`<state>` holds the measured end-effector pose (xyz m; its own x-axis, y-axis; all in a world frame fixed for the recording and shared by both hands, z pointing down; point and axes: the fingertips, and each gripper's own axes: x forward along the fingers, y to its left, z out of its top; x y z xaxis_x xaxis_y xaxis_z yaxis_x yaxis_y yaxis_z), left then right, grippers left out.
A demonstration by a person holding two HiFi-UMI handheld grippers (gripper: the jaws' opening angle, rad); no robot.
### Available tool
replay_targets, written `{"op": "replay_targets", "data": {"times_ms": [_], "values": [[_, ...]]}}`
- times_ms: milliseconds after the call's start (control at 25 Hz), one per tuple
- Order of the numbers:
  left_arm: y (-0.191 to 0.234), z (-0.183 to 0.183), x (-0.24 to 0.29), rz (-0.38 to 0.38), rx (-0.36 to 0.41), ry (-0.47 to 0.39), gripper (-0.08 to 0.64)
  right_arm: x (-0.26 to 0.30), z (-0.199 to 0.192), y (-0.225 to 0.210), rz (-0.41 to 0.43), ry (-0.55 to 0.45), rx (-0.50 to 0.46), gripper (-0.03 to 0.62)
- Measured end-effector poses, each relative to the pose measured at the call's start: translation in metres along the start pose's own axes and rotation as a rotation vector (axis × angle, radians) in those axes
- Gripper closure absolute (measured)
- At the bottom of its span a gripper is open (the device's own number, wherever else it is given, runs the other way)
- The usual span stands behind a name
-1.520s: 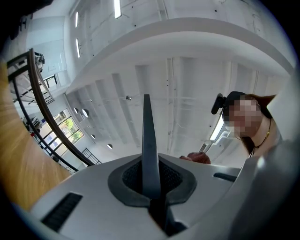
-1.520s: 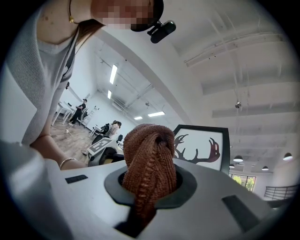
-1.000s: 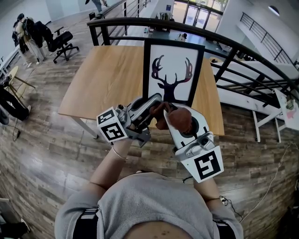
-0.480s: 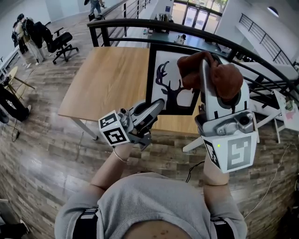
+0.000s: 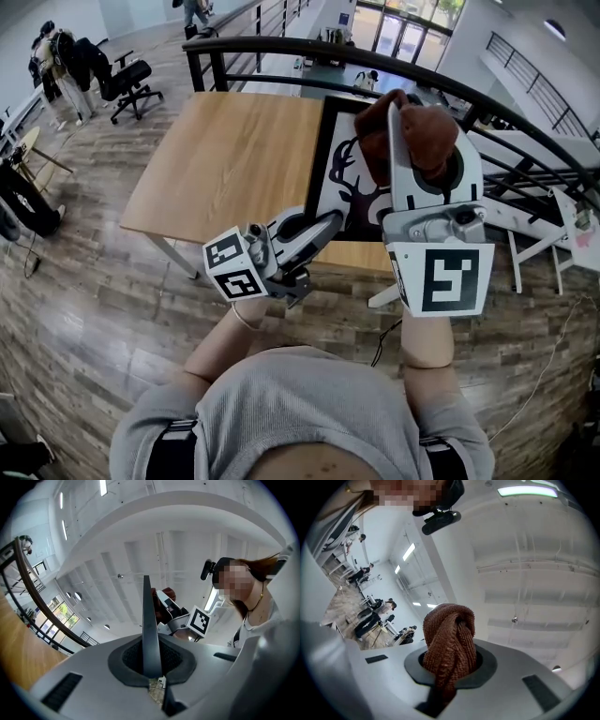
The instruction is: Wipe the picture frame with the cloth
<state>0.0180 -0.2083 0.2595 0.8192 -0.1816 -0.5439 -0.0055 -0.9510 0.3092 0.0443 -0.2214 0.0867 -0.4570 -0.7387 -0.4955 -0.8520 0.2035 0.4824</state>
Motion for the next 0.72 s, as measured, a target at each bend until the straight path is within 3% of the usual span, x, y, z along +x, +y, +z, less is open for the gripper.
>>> {"op": "replay_targets", "data": {"times_ms": [720], "values": [[0.005, -0.004, -0.002, 0.018, -0.020, 0.000, 0.540, -0.018, -0.031, 0.021, -0.010, 0.059, 0.020, 0.546]]}}
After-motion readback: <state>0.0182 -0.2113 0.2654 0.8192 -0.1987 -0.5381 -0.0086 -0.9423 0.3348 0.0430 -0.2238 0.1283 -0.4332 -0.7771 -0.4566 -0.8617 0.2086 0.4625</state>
